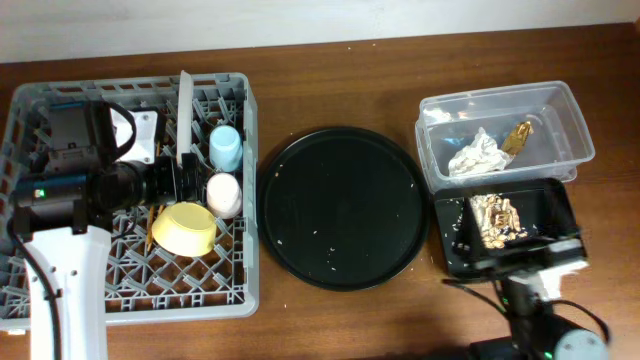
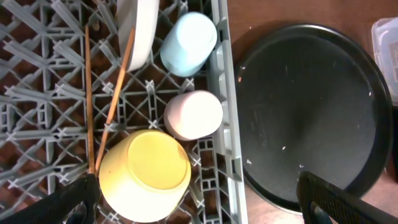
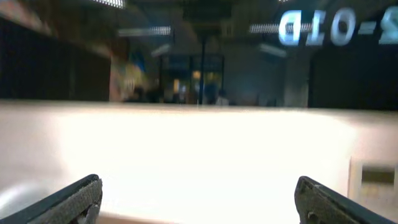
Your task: Sort waste into correct bins and load items into the dishwasher rack
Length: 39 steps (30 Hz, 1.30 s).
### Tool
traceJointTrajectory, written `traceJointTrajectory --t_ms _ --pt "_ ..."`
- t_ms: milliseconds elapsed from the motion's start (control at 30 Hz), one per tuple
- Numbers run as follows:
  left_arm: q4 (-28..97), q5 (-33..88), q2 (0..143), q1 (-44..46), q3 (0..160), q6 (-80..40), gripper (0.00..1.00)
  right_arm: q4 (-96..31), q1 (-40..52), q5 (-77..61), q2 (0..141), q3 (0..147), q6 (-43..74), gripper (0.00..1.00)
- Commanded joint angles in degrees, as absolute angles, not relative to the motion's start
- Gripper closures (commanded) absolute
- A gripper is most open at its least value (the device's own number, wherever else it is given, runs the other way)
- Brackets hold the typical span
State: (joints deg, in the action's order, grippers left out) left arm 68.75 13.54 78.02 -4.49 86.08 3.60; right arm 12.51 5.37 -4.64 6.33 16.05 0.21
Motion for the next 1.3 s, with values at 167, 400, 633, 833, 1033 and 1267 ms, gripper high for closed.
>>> traceJointTrajectory --t_ms 167,400,633,833,1033,1267 --pt "68.69 14.15 77.93 -4.38 85.91 3.29 0.0 13.3 5.67 -4.71 0.19 0.32 0.43 0.01" --pt "68.69 14.15 77.93 -4.38 85.91 3.29 0.01 -3.88 5.61 -6.9 0.25 0.32 0.43 0.01" --pt "68.69 14.15 77.93 -4.38 85.91 3.29 0.01 -3.88 5.61 -6.9 0.32 0.32 0.43 0.01" --pt "69.25 11.46 73.89 -4.21 81.89 3.31 0.01 -3.88 5.61 -6.9 0.32 0.32 0.43 0.01" --pt "40.14 14.5 31.79 -1.17 33.85 3.25 0.01 -3.88 5.61 -6.9 0.32 0.32 0.43 0.01" --pt "-11.14 15.25 7.62 -1.17 7.86 3.2 0.01 -3.88 5.61 -6.9 0.32 0.32 0.43 0.01"
